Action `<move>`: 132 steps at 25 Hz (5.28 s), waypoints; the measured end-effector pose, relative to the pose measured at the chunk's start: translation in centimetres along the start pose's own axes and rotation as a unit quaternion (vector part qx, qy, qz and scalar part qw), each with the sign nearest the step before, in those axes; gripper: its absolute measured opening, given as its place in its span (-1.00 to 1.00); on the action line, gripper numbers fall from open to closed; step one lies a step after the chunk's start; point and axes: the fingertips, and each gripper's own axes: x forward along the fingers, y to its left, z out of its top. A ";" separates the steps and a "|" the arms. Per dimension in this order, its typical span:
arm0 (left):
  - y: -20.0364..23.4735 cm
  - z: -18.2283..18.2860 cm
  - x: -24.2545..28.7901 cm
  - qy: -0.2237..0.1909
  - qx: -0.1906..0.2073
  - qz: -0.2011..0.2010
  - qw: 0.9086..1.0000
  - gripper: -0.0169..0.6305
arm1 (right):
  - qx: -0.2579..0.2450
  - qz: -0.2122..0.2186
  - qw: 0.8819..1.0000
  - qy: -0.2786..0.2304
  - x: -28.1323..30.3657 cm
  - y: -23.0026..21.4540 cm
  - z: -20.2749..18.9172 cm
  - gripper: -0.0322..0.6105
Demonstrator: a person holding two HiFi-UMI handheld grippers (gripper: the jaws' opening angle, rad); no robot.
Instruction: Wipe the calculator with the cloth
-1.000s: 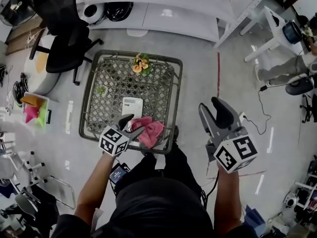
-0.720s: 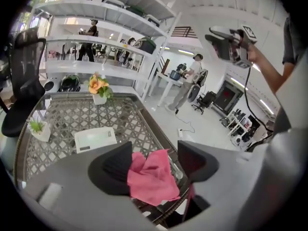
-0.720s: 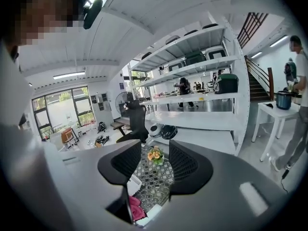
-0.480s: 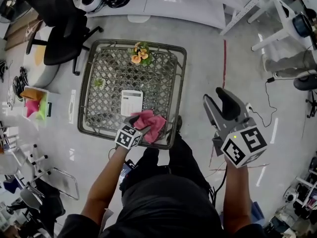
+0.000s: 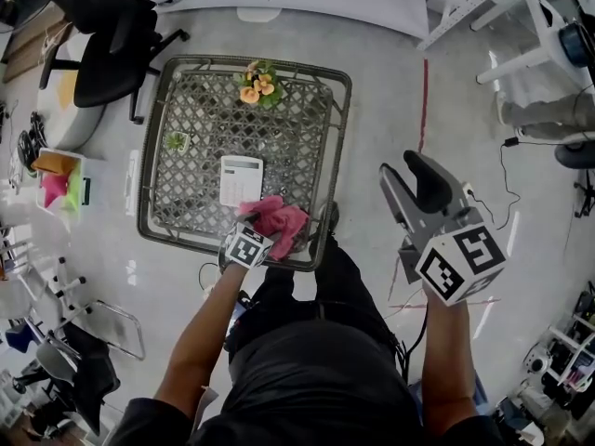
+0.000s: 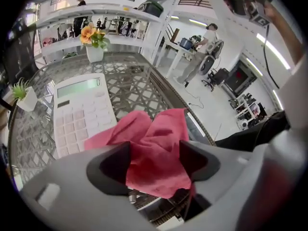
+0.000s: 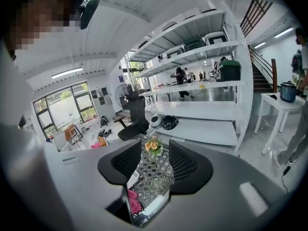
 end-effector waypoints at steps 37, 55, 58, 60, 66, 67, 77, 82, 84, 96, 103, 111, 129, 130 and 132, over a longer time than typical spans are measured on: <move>10.8 9.7 -6.0 -0.193 -0.081 0.051 0.977 -0.52 | 0.007 0.006 0.999 0.045 3.6 0.2 -1.9 -0.40; 19.9 7.6 -8.6 -0.172 -0.117 0.110 0.972 -0.52 | 0.009 0.004 0.998 0.058 4.8 0.5 -2.5 -0.40; 21.2 6.6 -9.2 -0.165 -0.117 0.128 0.971 -0.52 | 0.008 0.006 0.998 0.059 5.3 0.9 -2.6 -0.40; 21.9 6.1 -9.8 -0.158 -0.113 0.144 0.970 -0.52 | 0.007 0.008 0.998 0.060 5.5 1.1 -2.7 -0.40; 23.2 5.8 -12.5 -0.156 -0.075 0.212 0.962 -0.52 | 0.005 0.010 0.998 0.061 5.9 1.4 -2.6 -0.40; 23.1 6.0 -12.9 -0.156 -0.069 0.223 0.960 -0.52 | 0.005 0.010 0.998 0.062 5.9 1.5 -2.7 -0.40; 18.3 6.5 -9.1 -0.130 -0.002 0.223 0.966 -0.52 | 0.010 0.004 0.998 0.066 5.4 0.6 -3.4 -0.40; 14.5 7.0 -6.3 -0.118 0.007 0.182 0.976 -0.52 | 0.016 -0.002 0.998 0.066 4.8 -0.3 -3.5 -0.40; 13.3 7.3 -5.5 -0.115 0.009 0.168 0.979 -0.52 | 0.018 -0.004 0.998 0.066 4.6 -0.7 -3.6 -0.40; 8.0 9.7 -2.6 -0.128 0.028 0.096 0.987 -0.52 | 0.027 -0.013 0.997 0.065 3.9 -2.4 -4.2 -0.40; 6.2 10.5 -2.3 -0.166 0.020 0.060 0.984 -0.52 | 0.029 -0.012 0.997 0.066 3.9 -2.4 -4.3 -0.40; 10.4 8.3 -4.3 -0.173 -0.038 0.084 0.981 -0.52 | 0.026 -0.006 0.997 0.072 4.9 -1.5 -4.4 -0.40; 18.6 2.4 -8.1 -0.154 -0.092 0.150 0.972 -0.52 | 0.015 0.005 0.997 0.081 6.6 1.1 -4.2 -0.40; 19.0 2.1 -8.3 -0.153 -0.094 0.153 0.972 -0.52 | 0.015 0.005 0.997 0.081 6.7 1.2 -4.3 -0.40; 19.7 1.5 -8.7 -0.151 -0.098 0.160 0.971 -0.52 | 0.014 0.006 0.997 0.081 6.8 1.5 -4.3 -0.40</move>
